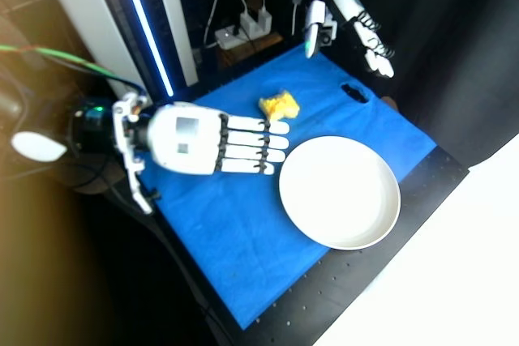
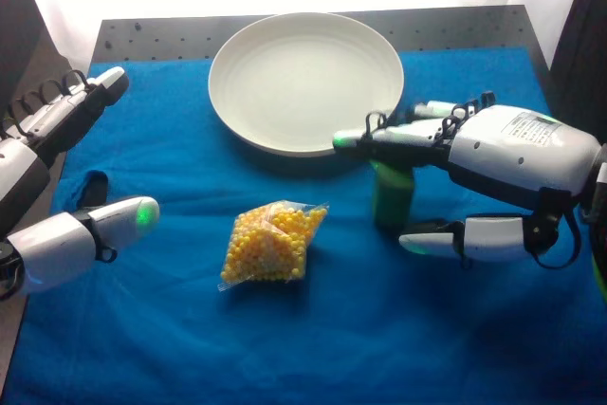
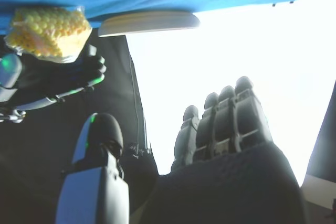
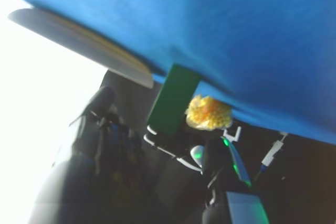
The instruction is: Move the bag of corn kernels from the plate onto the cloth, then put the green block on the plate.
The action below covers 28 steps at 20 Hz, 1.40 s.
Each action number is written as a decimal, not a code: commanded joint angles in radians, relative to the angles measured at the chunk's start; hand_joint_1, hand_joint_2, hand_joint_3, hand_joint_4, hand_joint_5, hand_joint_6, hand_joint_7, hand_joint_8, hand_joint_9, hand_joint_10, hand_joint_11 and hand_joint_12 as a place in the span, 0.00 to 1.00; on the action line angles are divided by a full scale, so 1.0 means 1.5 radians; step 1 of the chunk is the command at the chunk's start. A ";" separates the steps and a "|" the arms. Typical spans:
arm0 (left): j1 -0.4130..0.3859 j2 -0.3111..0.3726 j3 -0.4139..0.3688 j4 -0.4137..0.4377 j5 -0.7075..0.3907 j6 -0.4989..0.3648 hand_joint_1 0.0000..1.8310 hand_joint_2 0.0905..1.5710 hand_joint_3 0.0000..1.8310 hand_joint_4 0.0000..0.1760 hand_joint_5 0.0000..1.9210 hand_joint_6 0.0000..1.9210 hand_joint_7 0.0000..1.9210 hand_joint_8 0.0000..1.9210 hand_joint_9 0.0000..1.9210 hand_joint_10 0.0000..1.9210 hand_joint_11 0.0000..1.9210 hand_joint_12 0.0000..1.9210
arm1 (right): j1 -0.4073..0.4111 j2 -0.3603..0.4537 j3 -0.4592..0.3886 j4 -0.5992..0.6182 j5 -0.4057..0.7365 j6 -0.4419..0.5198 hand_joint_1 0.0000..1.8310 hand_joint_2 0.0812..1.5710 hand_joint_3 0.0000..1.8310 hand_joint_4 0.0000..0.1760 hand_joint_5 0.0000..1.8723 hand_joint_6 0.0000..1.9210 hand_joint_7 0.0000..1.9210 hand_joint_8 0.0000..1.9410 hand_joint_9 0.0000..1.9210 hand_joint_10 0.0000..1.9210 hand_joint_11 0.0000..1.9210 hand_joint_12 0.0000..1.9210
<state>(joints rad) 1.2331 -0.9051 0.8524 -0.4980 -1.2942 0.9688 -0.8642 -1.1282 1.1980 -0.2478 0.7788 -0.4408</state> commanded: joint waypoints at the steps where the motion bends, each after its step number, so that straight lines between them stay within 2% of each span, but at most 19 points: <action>1: 0.000 0.002 0.000 0.013 -0.087 -0.004 0.29 0.73 0.00 0.62 0.01 0.00 0.00 0.00 0.00 0.00 0.01 0.01 | 0.010 -0.002 0.000 0.014 0.071 0.005 0.52 0.79 0.00 0.00 0.23 0.03 0.38 0.09 0.39 0.46 0.30 0.82; 2: 0.000 0.002 0.000 0.012 -0.087 -0.004 0.30 0.74 0.01 0.55 0.01 0.00 0.00 0.00 0.00 0.00 0.01 0.01 | 0.010 -0.002 0.000 0.014 0.071 0.005 0.55 0.79 0.00 0.00 0.29 0.04 0.44 0.18 0.45 0.59 0.40 0.87; 3: 0.000 0.002 -0.001 0.012 -0.087 -0.004 0.30 0.74 0.00 0.56 0.02 0.00 0.00 0.00 0.00 0.00 0.00 0.00 | 0.010 -0.002 0.001 0.014 0.071 0.005 0.61 0.78 0.02 0.00 0.37 0.59 0.50 0.81 0.63 0.92 0.70 0.95; 4: 0.001 0.001 -0.001 0.012 -0.087 -0.004 0.30 0.74 0.00 0.56 0.02 0.00 0.00 0.00 0.00 0.00 0.00 0.00 | 0.011 -0.002 0.001 0.014 0.071 0.005 0.61 0.78 0.02 0.00 0.37 0.59 0.50 0.81 0.63 0.92 0.70 0.95; 5: 0.002 0.001 -0.001 0.012 -0.088 -0.004 0.30 0.75 0.00 0.55 0.02 0.00 0.00 0.00 0.00 0.00 0.00 0.00 | 0.016 -0.001 0.002 0.013 0.071 0.005 0.64 0.79 0.01 0.00 0.36 0.71 0.40 0.78 0.59 0.91 0.64 0.96; 6: 0.004 0.000 -0.001 0.011 -0.090 -0.004 0.29 0.75 0.00 0.50 0.02 0.00 0.00 0.00 0.00 0.00 0.01 0.00 | 0.023 0.003 0.002 0.008 0.071 0.005 0.65 0.80 0.00 0.00 0.32 0.72 0.42 0.77 0.48 0.74 0.49 0.86; 7: 0.005 0.000 -0.002 0.010 -0.091 -0.004 0.29 0.75 0.00 0.62 0.02 0.00 0.00 0.00 0.00 0.00 0.00 0.00 | 0.036 0.007 0.002 0.000 0.071 0.005 0.65 0.81 0.00 0.00 0.31 0.73 0.42 0.78 0.47 0.71 0.46 0.86; 9: 0.007 0.000 -0.002 0.008 -0.093 -0.004 0.29 0.74 0.00 0.64 0.02 0.00 0.00 0.00 0.00 0.00 0.00 0.00 | 0.059 0.008 0.003 -0.014 0.072 0.005 0.65 0.80 0.00 0.00 0.30 0.76 0.44 0.71 0.51 0.58 0.47 0.76; 11: 0.008 0.000 -0.003 0.006 -0.093 -0.004 0.29 0.74 0.00 0.67 0.02 0.00 0.00 0.00 0.00 0.00 0.01 0.01 | 0.086 0.020 0.005 -0.023 0.072 0.005 0.64 0.79 0.00 0.00 0.32 0.75 0.43 0.71 0.48 0.58 0.42 0.81; 12: 0.008 0.000 -0.003 0.006 -0.093 -0.004 0.29 0.74 0.00 0.70 0.02 0.00 0.00 0.00 0.00 0.00 0.01 0.01 | 0.098 0.028 0.007 -0.025 0.072 0.005 0.64 0.81 0.00 0.00 0.31 0.74 0.42 0.76 0.46 0.69 0.40 0.89; 13: 0.008 0.000 -0.002 0.006 -0.093 -0.004 0.29 0.74 0.00 0.61 0.02 0.00 0.00 0.00 0.00 0.00 0.02 0.01 | 0.108 0.034 0.008 -0.026 0.072 0.005 0.64 0.81 0.00 0.00 0.30 0.75 0.41 0.79 0.44 0.75 0.38 0.94; 16: 0.008 0.000 -0.002 0.006 -0.093 -0.004 0.29 0.75 0.00 0.71 0.03 0.00 0.00 0.00 0.00 0.00 0.00 0.01 | 0.144 0.044 0.018 -0.033 0.071 0.005 0.63 0.82 0.00 0.00 0.29 0.77 0.40 0.79 0.44 0.74 0.42 0.87; 18: 0.008 0.000 -0.002 0.006 -0.092 -0.004 0.28 0.74 0.00 0.68 0.03 0.00 0.00 0.00 0.00 0.00 0.00 0.00 | 0.172 0.035 0.039 -0.044 0.056 0.013 0.62 0.83 0.00 0.00 0.29 0.78 0.39 0.80 0.44 0.75 0.43 0.87; 20: 0.008 0.000 -0.002 0.006 -0.096 -0.005 0.30 0.74 0.00 0.74 0.03 0.00 0.00 0.00 0.00 0.00 0.00 0.00 | 0.220 -0.004 0.087 -0.104 0.003 0.066 0.64 0.81 0.00 0.00 0.32 0.74 0.42 0.76 0.47 0.71 0.47 0.84; 22: 0.008 -0.001 -0.002 0.006 -0.098 -0.005 0.31 0.74 0.00 0.70 0.03 0.00 0.00 0.00 0.00 0.00 0.00 0.00 | 0.249 -0.053 0.137 -0.158 -0.047 0.123 0.64 0.80 0.00 0.00 0.34 0.71 0.41 0.77 0.47 0.71 0.44 0.87; 24: 0.008 -0.002 -0.001 0.006 -0.098 -0.005 0.29 0.74 0.00 0.68 0.03 0.00 0.00 0.00 0.00 0.00 0.00 0.00 | 0.278 -0.092 0.171 -0.198 -0.120 0.132 0.62 0.83 0.00 0.00 0.30 0.77 0.36 0.83 0.39 0.74 0.38 0.92; 26: 0.008 -0.003 0.001 0.006 -0.099 -0.005 0.31 0.74 0.00 0.70 0.03 0.00 0.00 0.00 0.00 0.00 0.00 0.00 | 0.309 -0.131 0.205 -0.251 -0.211 0.132 0.63 0.82 0.00 0.00 0.30 0.76 0.39 0.79 0.41 0.67 0.37 0.88; 27: 0.008 -0.003 0.002 0.006 -0.099 -0.005 0.31 0.74 0.00 0.68 0.03 0.00 0.00 0.00 0.00 0.00 0.01 0.00 | 0.316 -0.144 0.216 -0.267 -0.240 0.132 0.71 0.78 0.00 0.00 0.32 0.68 0.39 0.72 0.44 0.76 0.38 0.85; 28: 0.008 -0.006 0.004 0.006 -0.096 -0.006 0.31 0.74 0.00 0.67 0.03 0.00 0.00 0.00 0.00 0.00 0.02 0.01 | 0.325 -0.165 0.235 -0.296 -0.288 0.132 0.64 0.80 0.00 0.00 0.34 0.72 0.39 0.74 0.38 0.64 0.30 0.84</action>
<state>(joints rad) 1.2518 -0.9108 0.8543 -0.5091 -1.3144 0.9665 -0.3840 -1.3823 1.5562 -0.7101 0.3088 -0.2432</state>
